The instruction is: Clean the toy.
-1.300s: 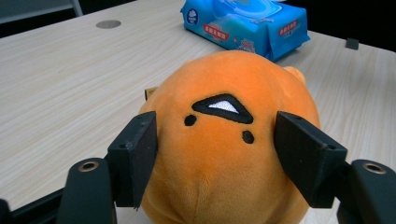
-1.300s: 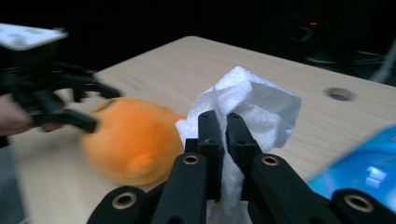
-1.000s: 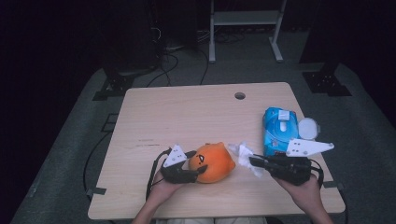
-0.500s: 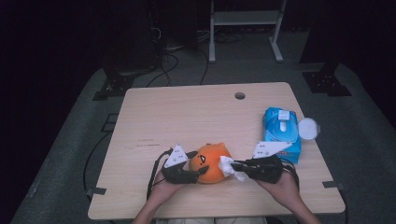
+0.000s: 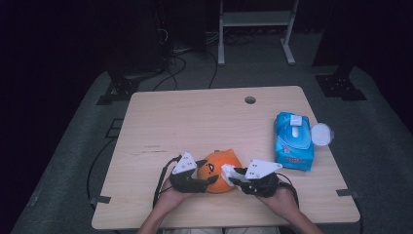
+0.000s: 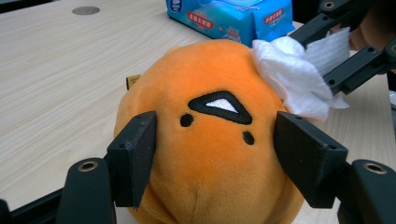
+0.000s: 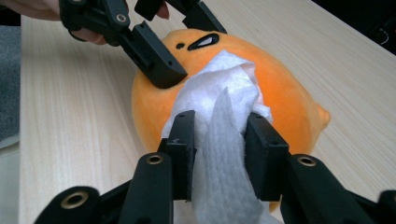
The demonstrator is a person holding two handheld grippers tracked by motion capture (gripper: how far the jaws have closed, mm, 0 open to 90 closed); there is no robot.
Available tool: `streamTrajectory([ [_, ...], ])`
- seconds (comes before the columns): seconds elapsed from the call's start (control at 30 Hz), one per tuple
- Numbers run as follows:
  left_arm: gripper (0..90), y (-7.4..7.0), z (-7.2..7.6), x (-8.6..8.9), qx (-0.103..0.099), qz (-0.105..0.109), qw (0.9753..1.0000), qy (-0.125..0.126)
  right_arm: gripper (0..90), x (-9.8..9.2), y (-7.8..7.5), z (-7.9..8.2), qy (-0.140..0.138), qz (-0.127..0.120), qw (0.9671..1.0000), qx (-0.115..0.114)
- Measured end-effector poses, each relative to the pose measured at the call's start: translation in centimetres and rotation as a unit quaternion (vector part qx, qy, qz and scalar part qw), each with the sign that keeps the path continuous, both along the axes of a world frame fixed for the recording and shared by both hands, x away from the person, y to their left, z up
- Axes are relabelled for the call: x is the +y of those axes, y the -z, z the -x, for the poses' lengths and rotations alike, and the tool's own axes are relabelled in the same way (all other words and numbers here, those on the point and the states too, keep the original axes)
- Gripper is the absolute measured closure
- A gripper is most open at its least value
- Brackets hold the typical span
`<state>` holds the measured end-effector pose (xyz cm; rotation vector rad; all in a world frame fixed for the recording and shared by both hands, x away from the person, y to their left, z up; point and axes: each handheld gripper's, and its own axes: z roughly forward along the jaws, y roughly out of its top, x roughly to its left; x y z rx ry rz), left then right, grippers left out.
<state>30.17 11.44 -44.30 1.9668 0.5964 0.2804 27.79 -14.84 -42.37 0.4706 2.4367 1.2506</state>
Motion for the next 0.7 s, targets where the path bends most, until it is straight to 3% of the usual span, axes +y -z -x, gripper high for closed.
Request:
streamTrajectory([
  [0.17,22.1,0.0,-0.4,-0.2,0.027,0.0,0.9992,0.029,65.5,0.4,0.8,-0.5,0.015,-0.014,0.9998,0.003],
  [0.3,24.3,0.0,-0.1,-0.7,0.013,-0.017,0.9996,0.021,80.1,0.3,0.7,-0.6,0.028,-0.011,0.9994,0.018],
  [0.4,28.2,0.0,-0.1,-0.7,0.014,-0.013,0.9998,0.01,83.3,-0.9,0.5,-1.6,0.049,-0.038,0.9974,0.037],
  [0.47,28.8,0.0,-0.1,-0.6,0.012,-0.015,0.9998,0.011,83.7,-1.8,0.5,-1.9,0.075,-0.034,0.996,0.034],
  [0.63,28.9,0.1,-0.2,-0.9,0.009,-0.018,0.9998,0.008,84.0,-1.5,0.5,-1.2,0.075,-0.025,0.9966,0.023],
  [0.67,28.6,0.1,-0.2,-1.0,0.008,-0.018,0.9998,0.008,83.9,-0.8,0.5,-0.6,0.052,-0.037,0.9976,0.026],
  [0.7,28.6,0.1,-0.1,-1.1,0.007,-0.02,0.9997,0.008,83.9,-0.8,0.5,-0.6,0.052,-0.037,0.9976,0.026],
])
